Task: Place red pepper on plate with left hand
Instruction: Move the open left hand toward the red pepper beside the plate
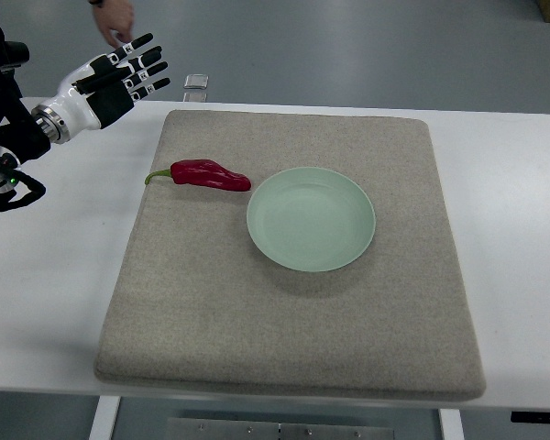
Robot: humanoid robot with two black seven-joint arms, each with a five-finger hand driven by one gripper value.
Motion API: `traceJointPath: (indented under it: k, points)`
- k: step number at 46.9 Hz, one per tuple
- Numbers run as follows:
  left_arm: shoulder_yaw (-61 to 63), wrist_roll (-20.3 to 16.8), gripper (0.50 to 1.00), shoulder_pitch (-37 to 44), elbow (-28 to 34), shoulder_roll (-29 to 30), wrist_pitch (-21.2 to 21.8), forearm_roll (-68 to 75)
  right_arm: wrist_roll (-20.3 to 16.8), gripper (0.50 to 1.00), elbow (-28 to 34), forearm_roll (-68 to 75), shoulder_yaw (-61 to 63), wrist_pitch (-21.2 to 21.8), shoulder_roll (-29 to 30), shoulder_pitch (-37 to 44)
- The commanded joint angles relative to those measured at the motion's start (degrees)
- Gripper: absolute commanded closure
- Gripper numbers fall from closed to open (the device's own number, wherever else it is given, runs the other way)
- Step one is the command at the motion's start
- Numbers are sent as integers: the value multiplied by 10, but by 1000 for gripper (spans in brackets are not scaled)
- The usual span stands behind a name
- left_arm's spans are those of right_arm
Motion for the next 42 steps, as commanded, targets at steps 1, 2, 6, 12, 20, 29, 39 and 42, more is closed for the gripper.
traceJointPath:
  k: [1,2,6,12,20,29,39,42]
  points:
    - [1,-1,506,1,-1,0,-1,0,0,572,0,0,0,0,0,0]
    - [1,-1,506,2,-1,0,-1,0,0,572,0,0,0,0,0,0]
    - [1,0,506,1,-2,0,0,0,0,572,0,0,0,0,0,0]
    - [1,-1,506,-1,3,1,7,1,0,572,0,0,0,0,0,0]
    - [5,-7,506,-4,-1,5,-2,19,0,572,0,0,0,0,0,0]
    - [11,-25,506,-21,-4,7,-1,264,0,572,0,0,0,0,0,0]
    - [22,-74,506,-37,-11,8,-6,526,0,572,0,0,0,0,0,0]
    - [24,-75,506,-45,-13,8,-6,601,0,572,0,0,0,0,0,0]
